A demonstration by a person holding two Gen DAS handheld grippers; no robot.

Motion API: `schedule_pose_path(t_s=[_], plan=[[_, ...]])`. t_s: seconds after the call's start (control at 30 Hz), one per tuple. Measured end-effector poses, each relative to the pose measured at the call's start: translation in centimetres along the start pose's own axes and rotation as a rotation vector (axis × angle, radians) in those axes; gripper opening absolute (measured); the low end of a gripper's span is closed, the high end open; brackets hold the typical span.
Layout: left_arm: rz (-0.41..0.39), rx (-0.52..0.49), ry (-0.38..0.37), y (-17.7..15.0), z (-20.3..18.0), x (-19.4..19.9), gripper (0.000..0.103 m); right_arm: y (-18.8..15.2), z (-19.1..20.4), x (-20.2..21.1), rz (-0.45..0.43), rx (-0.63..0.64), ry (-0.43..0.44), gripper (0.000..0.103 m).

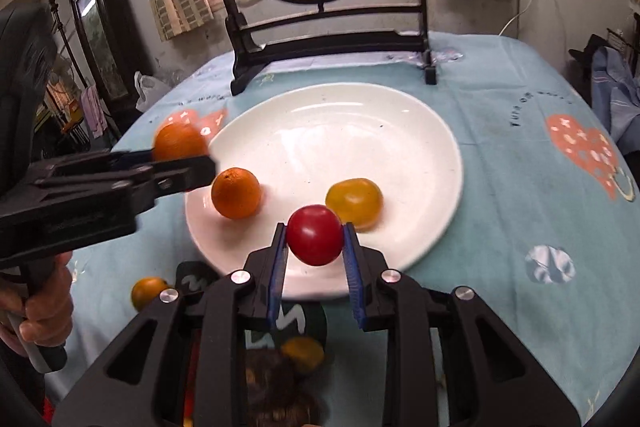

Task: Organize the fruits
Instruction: 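Lower the orange and red tomato onto the white plate and open both tools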

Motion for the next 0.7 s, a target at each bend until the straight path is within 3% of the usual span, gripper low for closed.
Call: schedule_pose_path(t_s=[0.07,0.13,0.17,0.2,0.23,0.27,0.47,0.57,0.6,0.7], plan=[[0.017,0.006,0.015,0.4,0.6,-1.5,0.045,0.3,0.2,-0.8,0.006,0.003,0.018,0.028],[0.035,0.020,0.028,0.6,1.1,-2.3,0.047,0.5,0.2,-0.9,-0.001,-0.006,0.037,0.046],[0.032,0.028,0.032,0.6,1.3,-2.2,0.066,0.5,0.1,-0.5,-0.012,-0.020,0.045,0.068],[0.014,0.031,0.039,0.6,1.5,-1.7,0.077,0.5,0.1,-0.1,-0.024,-0.031,0.053,0.081],[-0.024,0.030,0.051,0.7,1.5,-0.7,0.089,0.6,0.1,0.6,-0.035,-0.041,0.059,0.087],[-0.056,0.027,0.062,0.8,1.6,0.3,0.091,0.8,0.1,1.2,-0.047,-0.048,0.067,0.100],[-0.158,0.018,0.045,-1.5,1.1,7.0,0.098,-0.1,1.0,6.7,-0.162,-0.090,0.175,0.102],[-0.230,0.026,0.076,-3.9,1.3,10.4,0.099,-1.6,1.3,9.1,-0.223,-0.112,0.255,0.102],[-0.247,0.039,0.087,-5.1,1.4,11.4,0.099,-2.2,1.1,9.6,-0.243,-0.120,0.255,0.102],[-0.277,0.088,0.109,-8.3,1.9,13.1,0.100,-4.2,0.8,9.1,-0.176,-0.085,0.192,0.102]])
Point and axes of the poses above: each gripper's, at about its wrist camera, not at the fingertips, and x roughly against the way its jaws point, z to its left, y to its top, the point moved 7 cm from there along -x, roughly the way its jaws point, and after that the axes turned 4 degrees about -x, right-handed, at the moved point
